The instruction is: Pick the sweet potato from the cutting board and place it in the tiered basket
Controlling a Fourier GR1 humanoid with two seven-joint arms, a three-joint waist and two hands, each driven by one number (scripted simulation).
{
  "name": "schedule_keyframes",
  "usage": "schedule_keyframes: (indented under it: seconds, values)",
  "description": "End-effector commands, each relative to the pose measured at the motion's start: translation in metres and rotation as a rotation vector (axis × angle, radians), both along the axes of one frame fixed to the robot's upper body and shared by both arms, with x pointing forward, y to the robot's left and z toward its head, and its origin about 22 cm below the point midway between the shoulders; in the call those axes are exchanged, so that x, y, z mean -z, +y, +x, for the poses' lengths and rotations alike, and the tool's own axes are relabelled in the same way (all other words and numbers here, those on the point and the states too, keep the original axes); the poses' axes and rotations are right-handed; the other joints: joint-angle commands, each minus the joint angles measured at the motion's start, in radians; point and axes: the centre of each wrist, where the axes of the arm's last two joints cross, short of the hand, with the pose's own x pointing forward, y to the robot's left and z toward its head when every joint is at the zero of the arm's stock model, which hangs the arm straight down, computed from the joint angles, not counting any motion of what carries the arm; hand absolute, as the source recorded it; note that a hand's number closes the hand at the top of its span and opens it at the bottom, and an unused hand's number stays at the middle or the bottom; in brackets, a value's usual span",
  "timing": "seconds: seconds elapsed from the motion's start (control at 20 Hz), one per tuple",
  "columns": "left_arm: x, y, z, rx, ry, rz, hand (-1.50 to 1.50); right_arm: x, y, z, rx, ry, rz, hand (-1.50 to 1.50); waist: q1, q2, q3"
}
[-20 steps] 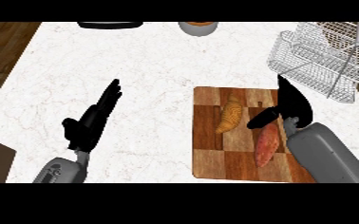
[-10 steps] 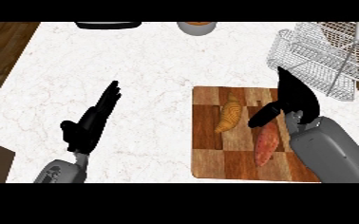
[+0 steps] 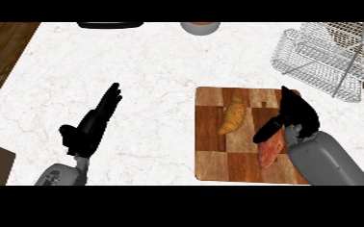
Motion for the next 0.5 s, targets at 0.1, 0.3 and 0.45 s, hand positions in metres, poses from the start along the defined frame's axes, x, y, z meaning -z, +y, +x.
schedule_keyframes:
  seconds: [0.1, 0.3, 0.45]
  values:
    - [0.003, 0.000, -0.005, -0.007, 0.005, -0.007, 0.00, -0.005, 0.010, -0.013, 0.184, 0.093, -0.033, -1.50, 0.004, 0.001, 0.001]
    - [-0.003, 0.011, 0.005, 0.004, 0.000, 0.010, 0.00, 0.013, 0.004, -0.025, 0.231, 0.124, -0.055, -1.50, -0.001, 0.004, 0.001]
    - [-0.012, 0.011, 0.011, 0.009, -0.014, 0.004, 0.00, 0.026, 0.009, -0.026, 0.253, 0.161, -0.059, -1.50, 0.007, 0.005, 0.002]
